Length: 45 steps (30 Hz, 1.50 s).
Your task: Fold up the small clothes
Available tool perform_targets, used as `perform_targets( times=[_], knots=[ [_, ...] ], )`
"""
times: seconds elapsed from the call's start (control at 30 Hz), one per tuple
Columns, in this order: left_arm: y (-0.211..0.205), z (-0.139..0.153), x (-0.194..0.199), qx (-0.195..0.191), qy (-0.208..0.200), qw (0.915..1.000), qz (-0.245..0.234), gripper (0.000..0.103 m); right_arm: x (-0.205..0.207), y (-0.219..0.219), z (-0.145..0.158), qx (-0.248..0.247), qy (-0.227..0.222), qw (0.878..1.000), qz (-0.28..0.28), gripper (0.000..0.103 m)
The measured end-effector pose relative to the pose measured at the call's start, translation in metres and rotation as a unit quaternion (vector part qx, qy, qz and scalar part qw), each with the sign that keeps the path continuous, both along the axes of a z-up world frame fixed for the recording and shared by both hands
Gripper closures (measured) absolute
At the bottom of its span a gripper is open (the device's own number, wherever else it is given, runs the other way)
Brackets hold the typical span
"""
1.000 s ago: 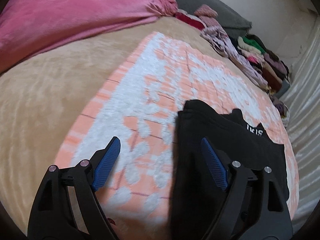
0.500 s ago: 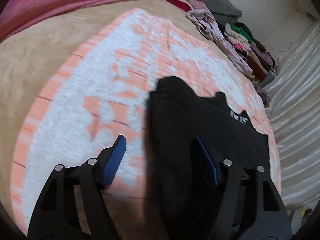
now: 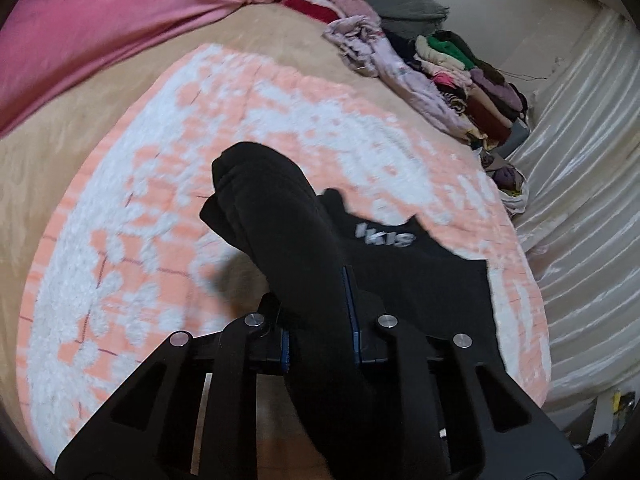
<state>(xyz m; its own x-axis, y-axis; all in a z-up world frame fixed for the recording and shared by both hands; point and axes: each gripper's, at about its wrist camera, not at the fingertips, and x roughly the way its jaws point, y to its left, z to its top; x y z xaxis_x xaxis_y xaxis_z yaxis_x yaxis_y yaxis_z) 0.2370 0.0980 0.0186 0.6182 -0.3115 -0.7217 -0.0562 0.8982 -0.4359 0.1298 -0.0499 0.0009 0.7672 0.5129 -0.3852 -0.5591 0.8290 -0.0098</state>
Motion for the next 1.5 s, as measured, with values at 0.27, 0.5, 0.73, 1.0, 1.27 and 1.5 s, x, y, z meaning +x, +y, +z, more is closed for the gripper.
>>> perform_targets(
  times=[0.27, 0.5, 0.73, 1.0, 1.27, 1.5],
  knots=[
    [-0.084, 0.035, 0.015, 0.033, -0.015, 0.9987, -0.037, 0.091, 0.003, -0.082, 0.008, 0.109, 0.031, 0.992, -0.051, 0.096],
    [-0.153, 0.033, 0.032, 0.067, -0.006, 0.9946, -0.079, 0.091, -0.003, -0.137, -0.004, 0.154, 0.049, 0.982, -0.097, 0.096],
    [-0.212, 0.019, 0.043, 0.093, 0.010, 0.9895, -0.111, 0.091, -0.012, -0.177, -0.019, 0.174, 0.064, 0.974, -0.133, 0.096],
    [-0.258, -0.003, 0.057, 0.095, 0.025, 0.9850, -0.142, 0.069, -0.013, -0.207, -0.038, 0.178, 0.101, 0.963, -0.175, 0.096],
    [-0.207, 0.010, 0.015, 0.046, -0.043, 0.9934, -0.095, 0.055, -0.009, -0.235, -0.063, 0.213, 0.165, 0.945, -0.187, 0.085],
    [-0.169, -0.018, -0.010, 0.138, -0.040, 0.9884, -0.050, 0.055, -0.034, -0.249, -0.043, 0.181, 0.133, 0.948, -0.226, 0.071]
  ],
)
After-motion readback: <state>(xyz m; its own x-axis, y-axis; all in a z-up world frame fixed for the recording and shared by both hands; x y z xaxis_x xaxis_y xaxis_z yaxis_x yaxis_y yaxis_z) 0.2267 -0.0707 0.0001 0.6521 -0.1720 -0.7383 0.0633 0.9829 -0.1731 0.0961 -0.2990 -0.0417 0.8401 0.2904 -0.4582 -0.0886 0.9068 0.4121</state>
